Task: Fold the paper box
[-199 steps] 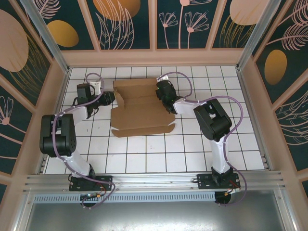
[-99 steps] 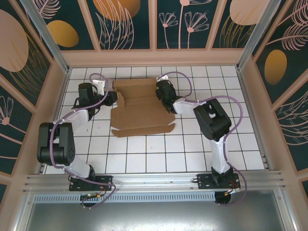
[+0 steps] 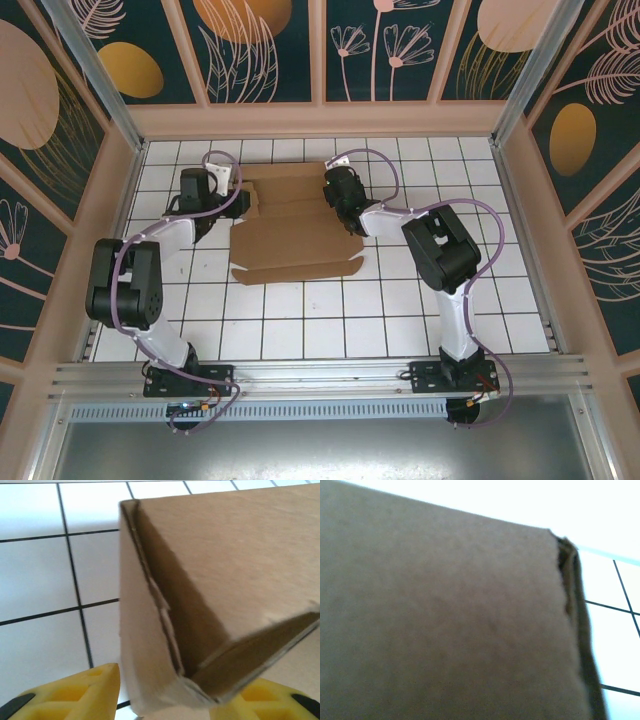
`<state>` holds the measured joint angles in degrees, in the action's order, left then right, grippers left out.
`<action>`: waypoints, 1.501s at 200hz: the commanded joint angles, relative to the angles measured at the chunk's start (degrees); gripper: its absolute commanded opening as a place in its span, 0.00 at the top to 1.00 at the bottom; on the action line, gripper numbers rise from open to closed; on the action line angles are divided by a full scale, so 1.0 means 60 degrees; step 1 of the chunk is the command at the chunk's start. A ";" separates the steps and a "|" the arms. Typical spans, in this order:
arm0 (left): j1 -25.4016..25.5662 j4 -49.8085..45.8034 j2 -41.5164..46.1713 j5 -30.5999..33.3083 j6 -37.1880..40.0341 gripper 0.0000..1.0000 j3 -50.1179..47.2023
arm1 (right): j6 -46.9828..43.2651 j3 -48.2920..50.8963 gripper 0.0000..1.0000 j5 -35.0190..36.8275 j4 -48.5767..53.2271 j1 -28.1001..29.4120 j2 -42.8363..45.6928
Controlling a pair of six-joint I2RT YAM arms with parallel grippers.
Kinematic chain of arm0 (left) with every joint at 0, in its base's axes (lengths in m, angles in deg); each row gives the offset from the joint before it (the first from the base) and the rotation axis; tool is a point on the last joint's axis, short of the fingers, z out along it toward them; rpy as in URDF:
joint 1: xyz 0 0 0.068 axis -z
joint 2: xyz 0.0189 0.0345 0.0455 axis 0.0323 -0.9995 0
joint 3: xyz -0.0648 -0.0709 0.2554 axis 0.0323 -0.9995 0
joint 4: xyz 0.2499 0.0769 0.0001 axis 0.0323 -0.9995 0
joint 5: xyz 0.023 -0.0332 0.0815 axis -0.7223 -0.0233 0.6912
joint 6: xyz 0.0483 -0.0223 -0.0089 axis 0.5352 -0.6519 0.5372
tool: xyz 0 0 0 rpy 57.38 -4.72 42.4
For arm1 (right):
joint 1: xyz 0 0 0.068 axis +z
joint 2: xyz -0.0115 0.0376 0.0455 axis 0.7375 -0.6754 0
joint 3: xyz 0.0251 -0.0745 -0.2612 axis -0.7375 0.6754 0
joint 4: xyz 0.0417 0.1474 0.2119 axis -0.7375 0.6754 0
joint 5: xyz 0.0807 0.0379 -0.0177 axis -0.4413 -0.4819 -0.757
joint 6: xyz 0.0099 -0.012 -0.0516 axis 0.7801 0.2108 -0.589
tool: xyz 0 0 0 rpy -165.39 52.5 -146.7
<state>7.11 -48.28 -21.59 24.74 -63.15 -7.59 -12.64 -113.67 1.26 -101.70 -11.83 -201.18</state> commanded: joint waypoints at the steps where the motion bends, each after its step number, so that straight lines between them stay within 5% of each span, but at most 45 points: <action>1: 0.0046 0.0001 -0.0157 0.0973 0.0246 0.51 0.0613 | -0.0642 0.0278 1.00 -0.0269 0.1689 0.0076 -0.0686; 99: 0.0116 -0.0065 -0.1136 0.2075 0.0050 0.55 0.0937 | -0.0700 0.0250 1.00 -0.0270 0.1701 0.0086 -0.0701; 204: 0.1208 -0.1292 -0.2127 0.6048 -0.0149 1.00 0.2026 | -0.0649 0.0340 1.00 -0.0068 0.1615 0.0101 -0.0641; 300: 0.1283 -0.2727 -0.2790 0.7706 -0.1893 1.00 0.3168 | -0.0482 0.0010 1.00 0.1487 0.1727 0.0275 -0.1001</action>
<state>16.18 -56.78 -35.20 60.15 -71.22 9.72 -12.33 -115.03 5.28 -101.96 -10.54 -202.62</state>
